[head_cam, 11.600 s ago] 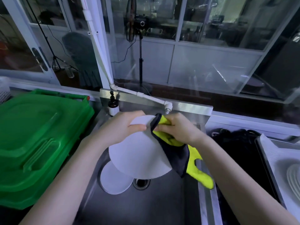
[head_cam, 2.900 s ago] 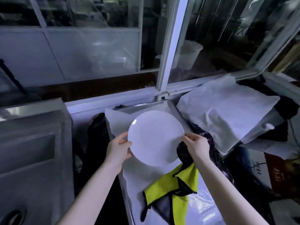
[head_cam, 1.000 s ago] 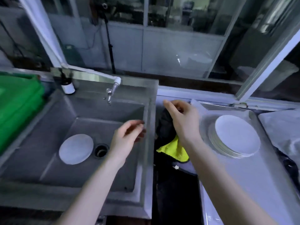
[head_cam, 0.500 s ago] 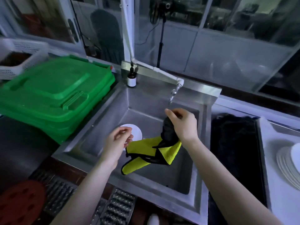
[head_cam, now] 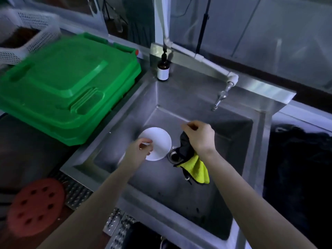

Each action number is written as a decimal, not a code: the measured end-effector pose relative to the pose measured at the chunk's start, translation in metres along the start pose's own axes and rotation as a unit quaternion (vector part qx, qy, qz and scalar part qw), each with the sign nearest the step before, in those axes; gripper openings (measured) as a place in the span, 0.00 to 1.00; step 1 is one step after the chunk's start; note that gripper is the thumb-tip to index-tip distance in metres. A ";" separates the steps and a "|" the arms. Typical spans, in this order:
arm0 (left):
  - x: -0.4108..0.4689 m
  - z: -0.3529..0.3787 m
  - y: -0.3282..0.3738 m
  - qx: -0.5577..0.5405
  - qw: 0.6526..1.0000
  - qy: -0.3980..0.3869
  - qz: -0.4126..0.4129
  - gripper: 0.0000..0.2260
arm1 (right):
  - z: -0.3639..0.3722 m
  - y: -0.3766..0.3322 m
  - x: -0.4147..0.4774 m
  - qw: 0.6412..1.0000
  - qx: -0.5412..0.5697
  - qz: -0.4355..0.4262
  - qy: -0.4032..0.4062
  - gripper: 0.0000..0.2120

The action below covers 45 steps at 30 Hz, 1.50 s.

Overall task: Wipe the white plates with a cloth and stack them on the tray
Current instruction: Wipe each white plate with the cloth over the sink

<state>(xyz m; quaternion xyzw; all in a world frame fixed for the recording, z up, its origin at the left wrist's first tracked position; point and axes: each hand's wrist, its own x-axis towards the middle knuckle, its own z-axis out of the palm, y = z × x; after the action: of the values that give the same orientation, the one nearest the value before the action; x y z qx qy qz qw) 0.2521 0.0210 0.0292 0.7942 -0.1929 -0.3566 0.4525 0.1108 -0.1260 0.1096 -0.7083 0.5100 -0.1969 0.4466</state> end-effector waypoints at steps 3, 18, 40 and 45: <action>0.040 0.003 -0.016 0.018 0.999 -0.019 -0.034 0.07 | 0.015 0.010 0.029 0.999 -0.040 0.033 -0.010 0.07; 0.249 0.040 -0.105 0.327 0.938 -0.114 -0.019 0.26 | 0.108 0.068 0.151 0.970 -0.121 0.205 -0.044 0.10; 0.298 0.040 -0.126 0.385 0.913 -0.131 -0.035 0.23 | 0.128 0.079 0.176 0.957 -0.120 0.264 -0.021 0.07; 0.296 0.032 -0.119 0.423 0.895 -0.142 -0.019 0.17 | 0.119 0.078 0.169 0.960 -0.104 0.260 -0.010 0.08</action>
<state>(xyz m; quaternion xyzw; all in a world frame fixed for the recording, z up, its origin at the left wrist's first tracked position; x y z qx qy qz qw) 0.4253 -0.1223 -0.1989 0.8552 -0.3728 -0.3585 0.0352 0.2239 -0.2326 -0.0478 -0.5955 0.6902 -0.0125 0.4109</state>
